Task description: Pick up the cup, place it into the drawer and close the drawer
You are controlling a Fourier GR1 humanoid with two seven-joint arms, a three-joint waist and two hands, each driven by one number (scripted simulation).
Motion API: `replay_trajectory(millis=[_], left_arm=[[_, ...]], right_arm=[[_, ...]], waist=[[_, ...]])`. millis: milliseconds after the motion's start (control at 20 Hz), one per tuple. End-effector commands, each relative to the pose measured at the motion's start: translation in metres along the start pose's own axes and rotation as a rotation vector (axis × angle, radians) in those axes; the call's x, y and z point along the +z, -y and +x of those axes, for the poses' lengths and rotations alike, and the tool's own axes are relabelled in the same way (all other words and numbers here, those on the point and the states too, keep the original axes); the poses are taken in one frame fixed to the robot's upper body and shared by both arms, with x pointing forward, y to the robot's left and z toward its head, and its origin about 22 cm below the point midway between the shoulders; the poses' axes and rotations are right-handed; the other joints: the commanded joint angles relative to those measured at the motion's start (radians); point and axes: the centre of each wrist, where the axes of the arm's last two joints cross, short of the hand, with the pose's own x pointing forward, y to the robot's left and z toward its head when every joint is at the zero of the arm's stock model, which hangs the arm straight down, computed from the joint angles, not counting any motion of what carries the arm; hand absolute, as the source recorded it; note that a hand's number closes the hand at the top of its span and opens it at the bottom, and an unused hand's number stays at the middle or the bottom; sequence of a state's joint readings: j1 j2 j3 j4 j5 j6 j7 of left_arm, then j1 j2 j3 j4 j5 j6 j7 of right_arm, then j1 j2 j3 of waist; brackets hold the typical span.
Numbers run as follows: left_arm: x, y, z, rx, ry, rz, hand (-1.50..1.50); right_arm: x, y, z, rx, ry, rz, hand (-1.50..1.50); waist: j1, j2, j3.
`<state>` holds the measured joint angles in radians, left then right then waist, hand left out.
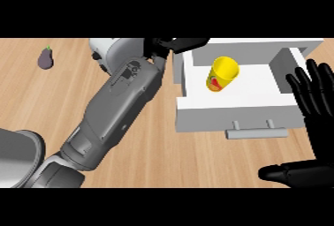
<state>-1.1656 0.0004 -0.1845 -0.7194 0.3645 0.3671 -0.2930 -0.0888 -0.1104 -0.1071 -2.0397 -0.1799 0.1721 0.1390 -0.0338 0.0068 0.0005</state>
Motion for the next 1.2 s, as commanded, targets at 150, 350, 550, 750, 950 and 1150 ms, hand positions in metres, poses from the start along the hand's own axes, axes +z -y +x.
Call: replay_trajectory(millis=[150, 350, 550, 750, 950, 1150], left_arm=[[-0.013, 0.009, -0.007, -0.027, -0.049, -0.013, 1.50], [-0.003, 0.012, -0.023, -0.091, -0.074, -0.009, 1.50], [0.001, 0.014, -0.031, -0.147, -0.083, -0.037, 1.50], [0.000, 0.018, -0.030, -0.189, -0.110, -0.049, 1.50], [0.004, 0.026, -0.032, -0.290, -0.121, -0.078, 1.50], [0.007, 0.027, -0.035, -0.319, -0.117, -0.063, -1.50]], right_arm=[[-0.007, 0.008, -0.003, 0.004, 0.002, -0.003, -1.50], [-0.007, 0.000, -0.004, -0.006, 0.020, 0.045, -1.50], [-0.009, -0.013, 0.007, -0.025, 0.026, 0.058, -1.50], [-0.012, -0.015, -0.005, -0.040, 0.024, 0.058, -1.50], [-0.016, -0.012, -0.007, -0.038, 0.030, 0.069, -1.50], [-0.021, -0.020, -0.012, -0.054, 0.045, 0.067, -1.50]], waist=[[-0.019, 0.006, 0.000], [-0.037, 0.009, 0.001], [-0.064, 0.014, 0.001], [-0.063, 0.017, 0.001], [-0.072, 0.017, 0.002], [-0.083, 0.023, 0.002]])
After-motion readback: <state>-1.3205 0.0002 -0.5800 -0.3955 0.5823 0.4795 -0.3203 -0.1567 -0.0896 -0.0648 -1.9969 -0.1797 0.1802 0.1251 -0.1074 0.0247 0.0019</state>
